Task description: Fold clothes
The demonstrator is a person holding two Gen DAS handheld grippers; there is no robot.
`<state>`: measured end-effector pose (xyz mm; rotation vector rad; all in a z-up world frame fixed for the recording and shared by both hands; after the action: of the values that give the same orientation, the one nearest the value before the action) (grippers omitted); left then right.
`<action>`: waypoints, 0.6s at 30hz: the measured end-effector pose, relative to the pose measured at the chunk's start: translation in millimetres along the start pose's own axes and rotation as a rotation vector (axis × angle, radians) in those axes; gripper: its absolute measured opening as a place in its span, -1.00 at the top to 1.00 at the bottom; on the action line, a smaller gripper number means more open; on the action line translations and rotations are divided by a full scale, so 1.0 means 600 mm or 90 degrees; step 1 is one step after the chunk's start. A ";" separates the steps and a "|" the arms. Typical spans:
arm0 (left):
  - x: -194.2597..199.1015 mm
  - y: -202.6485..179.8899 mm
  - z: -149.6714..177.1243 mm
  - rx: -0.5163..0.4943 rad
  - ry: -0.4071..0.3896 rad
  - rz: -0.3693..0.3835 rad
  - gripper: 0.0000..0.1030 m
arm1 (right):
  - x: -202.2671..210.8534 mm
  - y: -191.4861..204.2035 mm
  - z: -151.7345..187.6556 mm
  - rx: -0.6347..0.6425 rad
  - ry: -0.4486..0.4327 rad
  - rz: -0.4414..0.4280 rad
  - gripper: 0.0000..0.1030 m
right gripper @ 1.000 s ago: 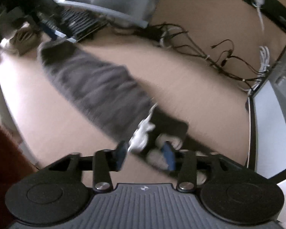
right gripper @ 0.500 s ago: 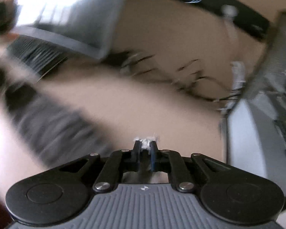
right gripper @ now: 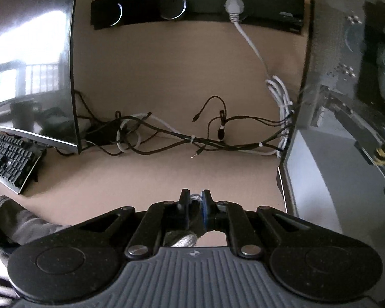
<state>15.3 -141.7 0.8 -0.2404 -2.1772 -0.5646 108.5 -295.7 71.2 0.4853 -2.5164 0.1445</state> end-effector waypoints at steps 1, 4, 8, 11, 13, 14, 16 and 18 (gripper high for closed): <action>0.000 0.008 -0.005 0.004 -0.003 0.003 0.62 | 0.005 -0.001 0.002 -0.003 -0.003 0.005 0.82; 0.008 0.041 -0.047 0.004 -0.039 -0.032 0.62 | 0.022 -0.005 0.013 -0.012 -0.005 0.026 0.82; -0.003 0.097 -0.119 0.060 -0.091 -0.112 0.41 | 0.014 -0.019 0.029 -0.034 0.018 0.053 0.81; -0.015 0.139 -0.152 0.143 -0.117 -0.172 0.04 | -0.004 -0.024 0.044 -0.046 0.044 0.083 0.71; 0.005 0.168 -0.154 0.192 -0.140 -0.171 -0.17 | -0.004 -0.023 0.050 -0.049 0.050 0.100 0.58; 0.020 0.178 -0.150 0.207 -0.154 -0.158 -0.28 | -0.002 -0.022 0.052 -0.052 0.048 0.103 0.53; 0.057 0.197 -0.127 0.232 -0.182 -0.147 -0.65 | 0.009 -0.014 0.054 -0.054 0.040 0.096 0.36; 0.085 0.208 -0.100 0.241 -0.193 -0.121 -0.65 | 0.018 0.003 0.058 -0.049 0.040 0.072 0.33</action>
<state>70.5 -61.9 111.7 0.0937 -2.5680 -0.2166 81.6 -304.5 48.4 0.3034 -2.4784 0.1042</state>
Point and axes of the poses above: each gripper's, at about its wrist camera, not at the fingertips, and x roughly against the way its jaws point, y to its left, z to its underside, the point moved 2 cm from there along -x, roughly the way its jaws point, and after that the axes turned 2 degrees about -z, right-handed, at the moved point
